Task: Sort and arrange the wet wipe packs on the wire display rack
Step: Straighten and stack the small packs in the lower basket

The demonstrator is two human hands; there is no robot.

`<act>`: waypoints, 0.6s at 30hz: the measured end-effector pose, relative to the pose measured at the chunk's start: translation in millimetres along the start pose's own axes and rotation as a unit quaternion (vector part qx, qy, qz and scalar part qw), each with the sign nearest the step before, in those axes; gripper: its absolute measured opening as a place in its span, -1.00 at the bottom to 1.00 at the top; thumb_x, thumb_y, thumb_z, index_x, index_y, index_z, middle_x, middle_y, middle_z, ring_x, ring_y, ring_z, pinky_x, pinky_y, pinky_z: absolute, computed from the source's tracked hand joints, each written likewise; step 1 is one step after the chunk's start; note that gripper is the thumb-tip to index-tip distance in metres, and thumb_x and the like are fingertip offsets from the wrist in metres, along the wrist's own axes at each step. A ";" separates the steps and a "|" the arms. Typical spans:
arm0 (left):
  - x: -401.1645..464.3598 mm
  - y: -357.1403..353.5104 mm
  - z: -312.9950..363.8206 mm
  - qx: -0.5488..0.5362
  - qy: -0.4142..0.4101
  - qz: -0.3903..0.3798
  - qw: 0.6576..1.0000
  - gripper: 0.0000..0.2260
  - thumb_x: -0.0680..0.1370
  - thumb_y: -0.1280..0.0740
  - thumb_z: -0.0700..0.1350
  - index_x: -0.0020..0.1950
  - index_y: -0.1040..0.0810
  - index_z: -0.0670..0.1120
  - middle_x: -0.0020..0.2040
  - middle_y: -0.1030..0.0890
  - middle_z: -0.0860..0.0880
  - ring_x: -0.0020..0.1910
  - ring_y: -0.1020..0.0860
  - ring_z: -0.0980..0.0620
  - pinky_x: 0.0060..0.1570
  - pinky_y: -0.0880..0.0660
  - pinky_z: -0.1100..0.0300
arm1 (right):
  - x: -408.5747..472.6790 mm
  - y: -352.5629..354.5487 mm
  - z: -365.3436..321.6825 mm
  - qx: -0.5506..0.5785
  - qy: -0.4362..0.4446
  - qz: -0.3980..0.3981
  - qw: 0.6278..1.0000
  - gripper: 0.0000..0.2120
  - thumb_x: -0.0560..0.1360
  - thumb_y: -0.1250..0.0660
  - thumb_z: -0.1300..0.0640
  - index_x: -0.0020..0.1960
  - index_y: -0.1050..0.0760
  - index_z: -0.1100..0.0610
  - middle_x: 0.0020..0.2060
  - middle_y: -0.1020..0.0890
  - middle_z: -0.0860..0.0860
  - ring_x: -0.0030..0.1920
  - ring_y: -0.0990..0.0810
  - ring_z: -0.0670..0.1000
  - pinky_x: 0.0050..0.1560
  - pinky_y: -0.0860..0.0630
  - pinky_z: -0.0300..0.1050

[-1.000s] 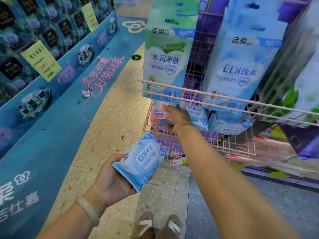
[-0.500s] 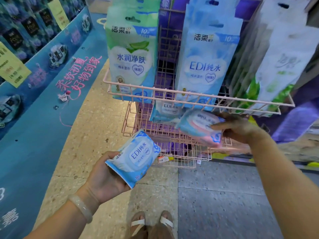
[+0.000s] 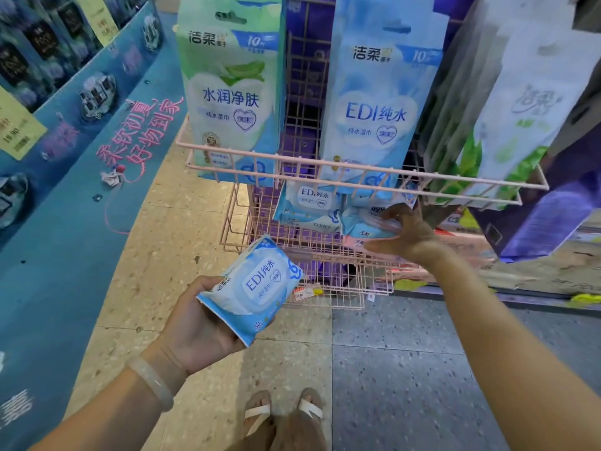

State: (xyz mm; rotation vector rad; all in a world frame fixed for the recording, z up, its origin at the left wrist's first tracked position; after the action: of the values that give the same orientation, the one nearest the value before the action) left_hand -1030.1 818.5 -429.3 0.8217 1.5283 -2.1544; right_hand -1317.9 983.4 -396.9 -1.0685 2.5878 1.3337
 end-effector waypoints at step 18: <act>10.6 -19.0 -3.0 0.041 0.024 -0.048 0.998 -0.49 0.15 -0.43 -0.06 0.10 -0.65 -0.06 0.11 -0.65 -0.19 -0.03 -0.62 -0.26 -0.21 -0.52 0.09 | -32.4 -7.9 -28.5 -0.117 0.116 0.120 0.979 -0.66 0.45 -0.30 -0.13 0.08 -0.57 0.07 0.25 -0.53 0.10 0.28 -0.44 0.11 0.20 -0.30 -0.19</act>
State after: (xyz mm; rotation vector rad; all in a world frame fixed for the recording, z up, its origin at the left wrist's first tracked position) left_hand -1048.9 828.1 -423.2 0.8479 1.5426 -2.2955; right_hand -1281.1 977.5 -373.8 -1.0220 2.8602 1.6988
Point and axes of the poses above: each hand's wrist, its own x-axis towards the middle knuckle, its own y-axis out of the back of the hand, z = x × y, the point moved 2 cm from there along x, towards the middle knuckle
